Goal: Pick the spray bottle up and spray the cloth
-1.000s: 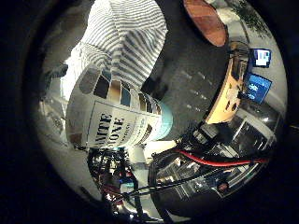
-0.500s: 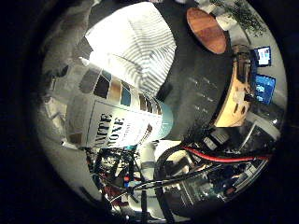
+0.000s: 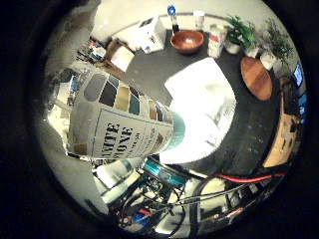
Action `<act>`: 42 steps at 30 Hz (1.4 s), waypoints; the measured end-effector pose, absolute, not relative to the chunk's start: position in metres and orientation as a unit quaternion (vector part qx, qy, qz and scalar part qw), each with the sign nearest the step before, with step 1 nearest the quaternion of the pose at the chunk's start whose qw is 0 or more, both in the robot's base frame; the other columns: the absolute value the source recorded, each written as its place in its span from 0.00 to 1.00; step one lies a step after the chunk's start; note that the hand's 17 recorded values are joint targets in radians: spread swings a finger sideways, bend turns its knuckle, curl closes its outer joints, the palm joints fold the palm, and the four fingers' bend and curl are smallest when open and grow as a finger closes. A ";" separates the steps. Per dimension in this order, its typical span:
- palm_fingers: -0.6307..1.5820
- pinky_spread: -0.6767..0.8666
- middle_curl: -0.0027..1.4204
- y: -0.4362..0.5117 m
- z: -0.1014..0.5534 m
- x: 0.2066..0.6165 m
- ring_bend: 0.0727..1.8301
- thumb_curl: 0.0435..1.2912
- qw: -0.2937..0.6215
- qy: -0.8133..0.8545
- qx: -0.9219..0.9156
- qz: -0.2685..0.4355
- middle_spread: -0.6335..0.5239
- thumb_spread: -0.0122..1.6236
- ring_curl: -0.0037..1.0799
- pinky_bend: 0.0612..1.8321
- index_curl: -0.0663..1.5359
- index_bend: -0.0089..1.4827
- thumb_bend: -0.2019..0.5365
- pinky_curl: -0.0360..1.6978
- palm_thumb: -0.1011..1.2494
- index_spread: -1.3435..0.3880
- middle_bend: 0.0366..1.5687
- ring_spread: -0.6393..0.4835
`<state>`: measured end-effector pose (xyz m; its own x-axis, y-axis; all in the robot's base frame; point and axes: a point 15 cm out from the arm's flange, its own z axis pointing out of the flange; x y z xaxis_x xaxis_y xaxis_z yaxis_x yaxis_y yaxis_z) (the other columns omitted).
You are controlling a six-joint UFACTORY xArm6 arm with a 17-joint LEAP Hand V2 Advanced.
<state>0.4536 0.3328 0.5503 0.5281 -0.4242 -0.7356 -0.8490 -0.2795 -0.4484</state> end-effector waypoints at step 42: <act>0.81 0.32 0.45 0.489 0.364 0.451 0.78 0.56 0.514 0.351 -0.679 0.389 0.46 0.64 0.59 0.52 0.50 0.81 0.26 0.88 0.76 0.66 0.88 0.42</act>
